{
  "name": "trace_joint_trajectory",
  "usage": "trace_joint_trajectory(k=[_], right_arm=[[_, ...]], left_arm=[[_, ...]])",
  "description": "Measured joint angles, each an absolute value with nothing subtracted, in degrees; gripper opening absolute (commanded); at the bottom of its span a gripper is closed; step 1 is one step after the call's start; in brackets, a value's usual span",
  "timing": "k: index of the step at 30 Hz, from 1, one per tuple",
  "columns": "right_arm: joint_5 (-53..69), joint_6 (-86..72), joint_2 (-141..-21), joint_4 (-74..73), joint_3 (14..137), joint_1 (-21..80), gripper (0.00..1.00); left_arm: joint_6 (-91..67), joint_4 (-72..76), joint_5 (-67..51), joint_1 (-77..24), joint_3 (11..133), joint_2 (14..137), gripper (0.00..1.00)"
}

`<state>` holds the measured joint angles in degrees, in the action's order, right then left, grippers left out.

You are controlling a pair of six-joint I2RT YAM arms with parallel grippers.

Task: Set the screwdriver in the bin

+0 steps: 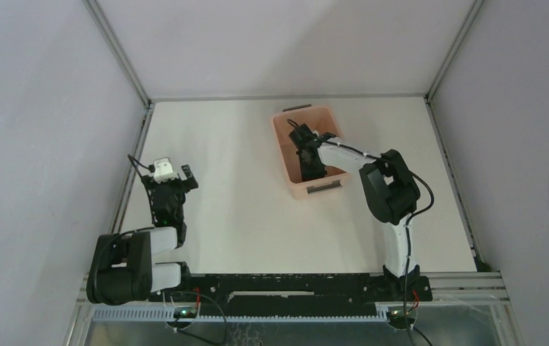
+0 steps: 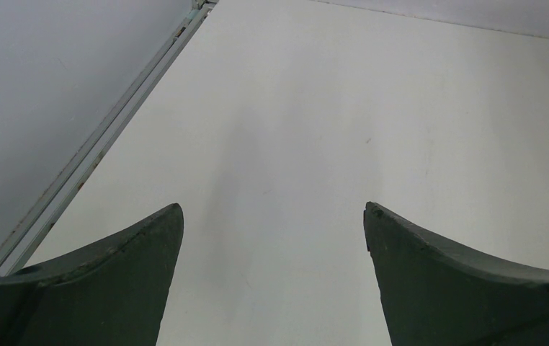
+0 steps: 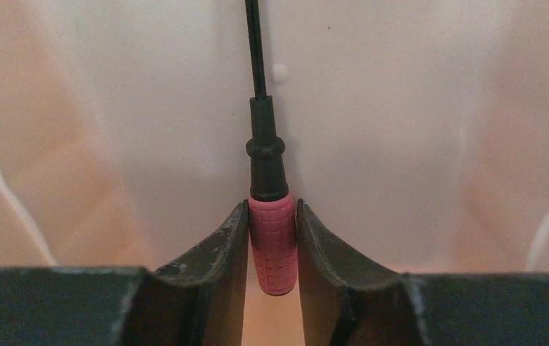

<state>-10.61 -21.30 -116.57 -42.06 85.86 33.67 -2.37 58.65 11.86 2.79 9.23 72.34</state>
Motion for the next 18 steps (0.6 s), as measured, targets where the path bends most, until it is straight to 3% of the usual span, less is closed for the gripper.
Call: trace_joint_trajectory(k=[10, 11, 13, 18], right_arm=[[-11.18, -21.56, -116.77, -39.33, 85.34, 33.74, 0.57], [-11.57, -21.52, -116.07, -39.64, 85.45, 33.78, 0.64], [-12.14, -21.32, -114.15, -40.25, 85.91, 33.85, 0.97], [-14.04, -19.73, -105.89, -42.50, 89.82, 34.33, 1.00]], left_arm=[[-2.37, 58.65, 11.86, 2.79, 9.23, 72.34, 1.00], [-2.37, 58.65, 11.86, 2.79, 9.23, 72.34, 1.00], [-2.37, 58.65, 11.86, 2.79, 9.23, 72.34, 1.00], [-2.37, 58.65, 11.86, 2.79, 9.23, 72.34, 1.00]])
